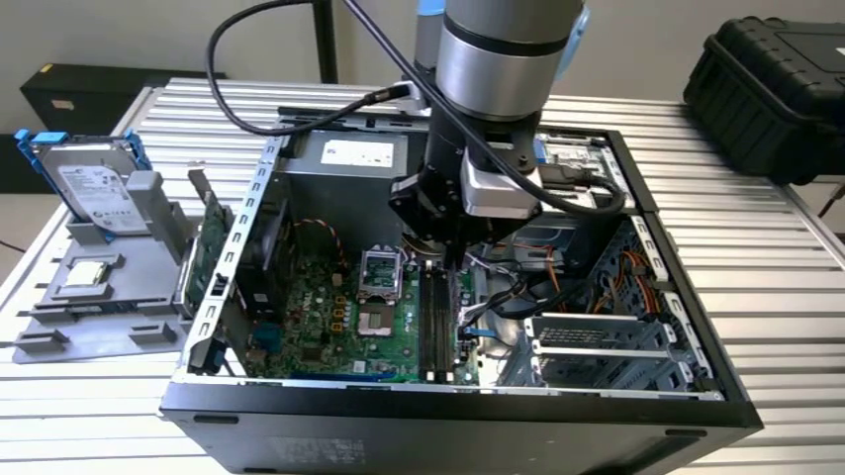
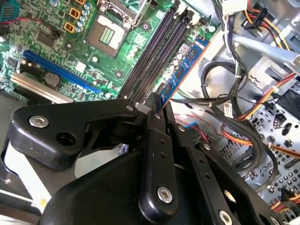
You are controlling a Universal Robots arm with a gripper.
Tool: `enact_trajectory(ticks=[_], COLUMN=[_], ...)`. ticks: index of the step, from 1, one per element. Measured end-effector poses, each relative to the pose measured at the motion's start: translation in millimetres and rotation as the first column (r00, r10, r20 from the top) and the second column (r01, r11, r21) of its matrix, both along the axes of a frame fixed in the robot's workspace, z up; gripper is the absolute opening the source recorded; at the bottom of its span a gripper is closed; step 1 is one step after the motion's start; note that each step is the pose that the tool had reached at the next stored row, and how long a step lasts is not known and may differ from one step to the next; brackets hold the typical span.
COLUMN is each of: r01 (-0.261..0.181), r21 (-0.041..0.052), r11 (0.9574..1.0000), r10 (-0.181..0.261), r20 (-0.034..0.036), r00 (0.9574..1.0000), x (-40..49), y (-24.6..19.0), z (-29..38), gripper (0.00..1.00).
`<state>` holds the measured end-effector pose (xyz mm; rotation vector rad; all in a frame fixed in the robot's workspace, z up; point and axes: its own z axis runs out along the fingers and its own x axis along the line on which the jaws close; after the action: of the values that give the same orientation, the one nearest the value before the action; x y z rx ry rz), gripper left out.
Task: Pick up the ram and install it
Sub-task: 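Insert the ram into the slot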
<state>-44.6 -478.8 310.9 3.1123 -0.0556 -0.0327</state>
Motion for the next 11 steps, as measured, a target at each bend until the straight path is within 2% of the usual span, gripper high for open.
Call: enact_trajectory(ticks=[11], r01=[-0.01], r21=[-0.0006], r11=[0.9999], r10=[0.01], r20=[-0.0008], r00=[0.9999], x=[0.5], y=[0.0], z=[-18.0], gripper=[0.0])
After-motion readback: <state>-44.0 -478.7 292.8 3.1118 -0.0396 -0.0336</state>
